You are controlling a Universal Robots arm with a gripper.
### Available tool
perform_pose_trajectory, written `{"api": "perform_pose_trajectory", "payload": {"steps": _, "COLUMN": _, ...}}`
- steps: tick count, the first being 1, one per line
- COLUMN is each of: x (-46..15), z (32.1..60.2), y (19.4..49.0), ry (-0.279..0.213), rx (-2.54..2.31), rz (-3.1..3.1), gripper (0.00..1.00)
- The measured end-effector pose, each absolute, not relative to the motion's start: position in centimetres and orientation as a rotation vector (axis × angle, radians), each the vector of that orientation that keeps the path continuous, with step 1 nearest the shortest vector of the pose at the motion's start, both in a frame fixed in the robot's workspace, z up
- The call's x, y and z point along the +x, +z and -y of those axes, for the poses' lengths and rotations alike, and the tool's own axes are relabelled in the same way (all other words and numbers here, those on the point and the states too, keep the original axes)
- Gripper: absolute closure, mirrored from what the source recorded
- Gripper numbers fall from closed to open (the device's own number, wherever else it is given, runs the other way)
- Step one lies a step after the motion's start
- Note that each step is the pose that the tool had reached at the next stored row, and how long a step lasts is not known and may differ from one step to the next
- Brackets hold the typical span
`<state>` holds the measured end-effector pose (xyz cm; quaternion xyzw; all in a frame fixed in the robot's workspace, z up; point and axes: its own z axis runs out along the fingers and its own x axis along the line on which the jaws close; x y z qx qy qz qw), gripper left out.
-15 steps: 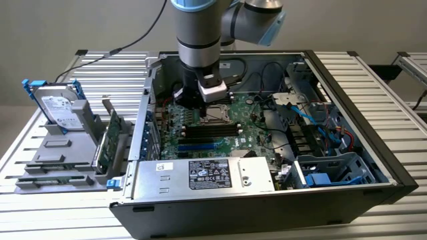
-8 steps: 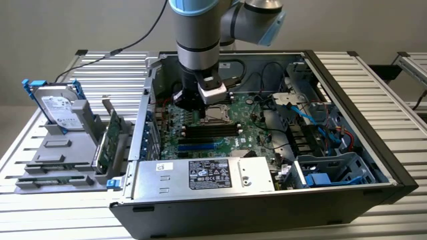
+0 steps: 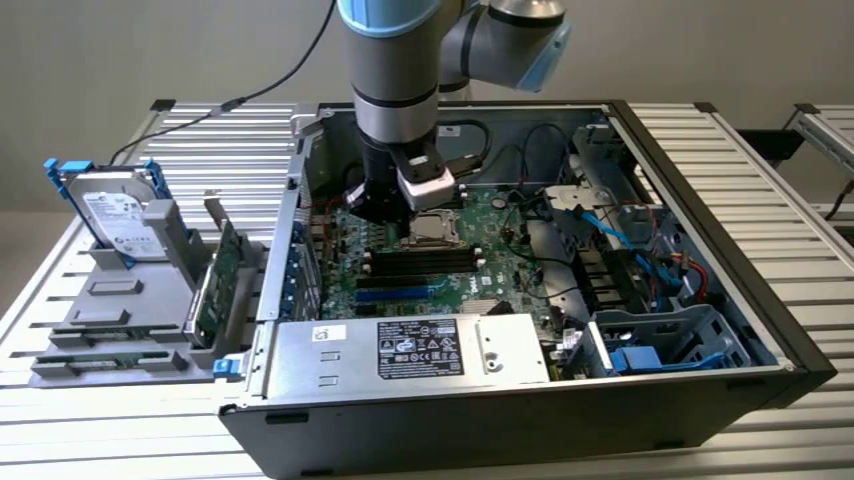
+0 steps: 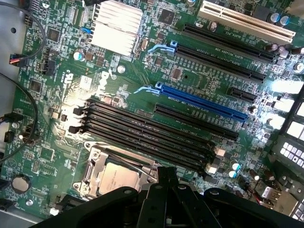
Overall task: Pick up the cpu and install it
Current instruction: 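Install the second cpu locking lever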
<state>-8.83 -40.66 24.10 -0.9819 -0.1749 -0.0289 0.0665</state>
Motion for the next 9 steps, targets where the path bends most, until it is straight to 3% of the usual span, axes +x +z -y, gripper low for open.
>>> {"api": "perform_pose_trajectory", "payload": {"steps": 9, "x": -8.89, "z": 40.65, "y": 23.59, "ry": -0.09, "rx": -2.912, "rz": 0.597, "gripper": 0.89}}
